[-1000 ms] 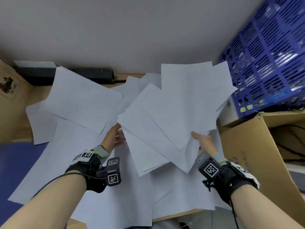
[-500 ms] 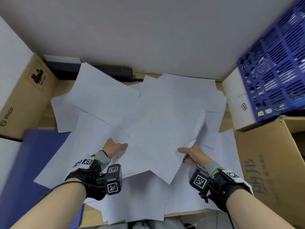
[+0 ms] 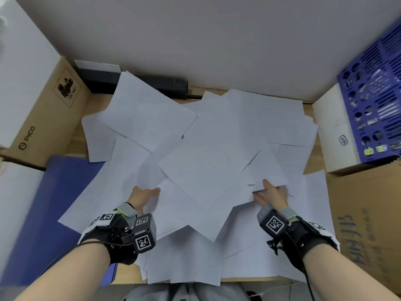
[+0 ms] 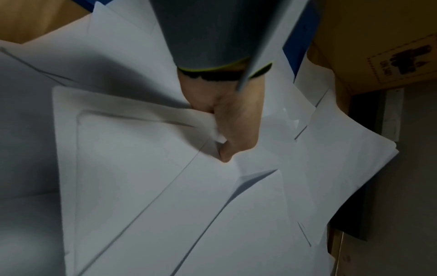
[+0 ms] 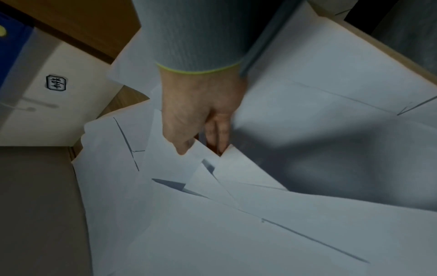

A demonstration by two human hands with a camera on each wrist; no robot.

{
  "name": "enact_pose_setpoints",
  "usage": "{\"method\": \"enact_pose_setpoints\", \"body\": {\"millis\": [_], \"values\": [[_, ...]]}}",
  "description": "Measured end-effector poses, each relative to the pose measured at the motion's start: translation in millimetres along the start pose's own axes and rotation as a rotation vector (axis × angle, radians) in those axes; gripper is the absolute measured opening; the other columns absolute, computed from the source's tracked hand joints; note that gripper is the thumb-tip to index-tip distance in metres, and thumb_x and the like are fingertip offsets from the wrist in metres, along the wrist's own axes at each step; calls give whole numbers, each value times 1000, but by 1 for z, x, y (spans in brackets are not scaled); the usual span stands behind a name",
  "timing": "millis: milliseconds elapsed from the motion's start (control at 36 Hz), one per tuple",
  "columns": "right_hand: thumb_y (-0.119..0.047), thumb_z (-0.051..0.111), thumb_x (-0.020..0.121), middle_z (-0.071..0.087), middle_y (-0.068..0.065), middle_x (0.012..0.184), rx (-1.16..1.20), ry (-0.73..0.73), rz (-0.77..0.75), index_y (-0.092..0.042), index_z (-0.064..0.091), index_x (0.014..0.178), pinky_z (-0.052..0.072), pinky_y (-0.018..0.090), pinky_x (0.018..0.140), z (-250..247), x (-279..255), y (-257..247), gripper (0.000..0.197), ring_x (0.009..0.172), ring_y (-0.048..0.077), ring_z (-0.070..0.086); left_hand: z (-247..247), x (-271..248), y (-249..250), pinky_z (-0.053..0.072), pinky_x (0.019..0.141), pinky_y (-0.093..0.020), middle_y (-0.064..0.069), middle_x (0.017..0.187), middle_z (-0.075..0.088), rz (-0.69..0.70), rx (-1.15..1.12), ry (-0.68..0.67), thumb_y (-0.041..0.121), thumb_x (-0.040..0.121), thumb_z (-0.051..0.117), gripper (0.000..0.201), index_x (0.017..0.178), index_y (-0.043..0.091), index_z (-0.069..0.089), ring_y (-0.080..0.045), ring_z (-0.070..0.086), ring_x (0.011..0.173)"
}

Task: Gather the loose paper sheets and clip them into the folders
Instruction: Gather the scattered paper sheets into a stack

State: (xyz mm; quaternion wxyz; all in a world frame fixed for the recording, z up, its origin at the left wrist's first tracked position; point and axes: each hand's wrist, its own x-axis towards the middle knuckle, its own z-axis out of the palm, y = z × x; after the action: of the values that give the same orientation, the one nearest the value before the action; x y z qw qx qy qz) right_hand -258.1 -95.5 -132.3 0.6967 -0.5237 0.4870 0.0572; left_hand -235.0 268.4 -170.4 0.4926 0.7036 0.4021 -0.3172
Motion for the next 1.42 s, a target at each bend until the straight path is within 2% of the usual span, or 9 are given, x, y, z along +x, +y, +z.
{"method": "enact_pose_setpoints", "body": {"millis": [83,361,528,750,861,1028,1139,1278,1417], "values": [[1,51,86,64,30,111,-12,24,24,3,54,100,56,52,80,0,11,1,14,83,38,68,-4,5,-7,45,63,-35,-18,94,60,-15,-34,21,31,64,79,79,121,-13,48,-31,58,81],[-4,46,98,68,31,93,-133,-196,385,3,36,129,59,35,58,9,-4,22,34,92,36,67,33,-24,8,41,83,-36,-26,138,46,-29,-271,49,12,94,54,44,132,-4,41,-42,47,126],[-7,40,99,69,21,111,-304,-443,499,1,47,123,44,44,104,10,-16,34,26,104,31,67,56,-42,14,50,42,-27,-19,88,61,-68,-369,-140,5,96,49,22,111,-11,49,-34,58,75],[-33,69,80,63,11,125,-307,-479,342,-11,57,124,50,44,90,-4,-14,19,50,111,29,63,49,-25,-4,45,70,-34,-18,112,55,-96,-296,-111,12,91,56,37,121,-4,43,-37,59,96],[-56,74,68,64,4,90,-229,-359,269,-16,64,102,43,35,70,-9,-6,4,54,75,22,56,35,-23,-6,48,66,-34,-16,94,60,10,-172,-70,3,89,53,29,117,-5,49,-29,59,76],[-35,47,98,61,7,89,-333,-244,137,-12,55,99,49,37,68,1,11,-11,24,72,24,60,22,-34,6,50,63,-33,-13,80,61,88,-66,-131,-6,90,52,13,91,4,60,-28,59,71],[-20,51,98,60,7,81,-474,-195,59,-7,51,107,44,15,38,13,27,-19,15,49,10,61,13,-33,8,44,62,-27,-14,90,60,77,63,-188,1,90,56,4,94,3,57,-26,56,80],[-26,59,94,54,13,131,-635,-114,90,0,43,135,44,19,73,21,39,-23,51,114,28,56,4,-34,10,43,64,-27,-12,83,56,67,244,-256,3,86,62,9,92,2,55,-23,50,82],[-8,52,96,53,23,134,-691,-112,40,10,47,129,49,19,79,31,36,-29,38,122,34,52,-5,-17,7,48,71,-36,-17,96,65,154,191,-82,16,77,73,30,99,0,61,-27,61,80]]}}
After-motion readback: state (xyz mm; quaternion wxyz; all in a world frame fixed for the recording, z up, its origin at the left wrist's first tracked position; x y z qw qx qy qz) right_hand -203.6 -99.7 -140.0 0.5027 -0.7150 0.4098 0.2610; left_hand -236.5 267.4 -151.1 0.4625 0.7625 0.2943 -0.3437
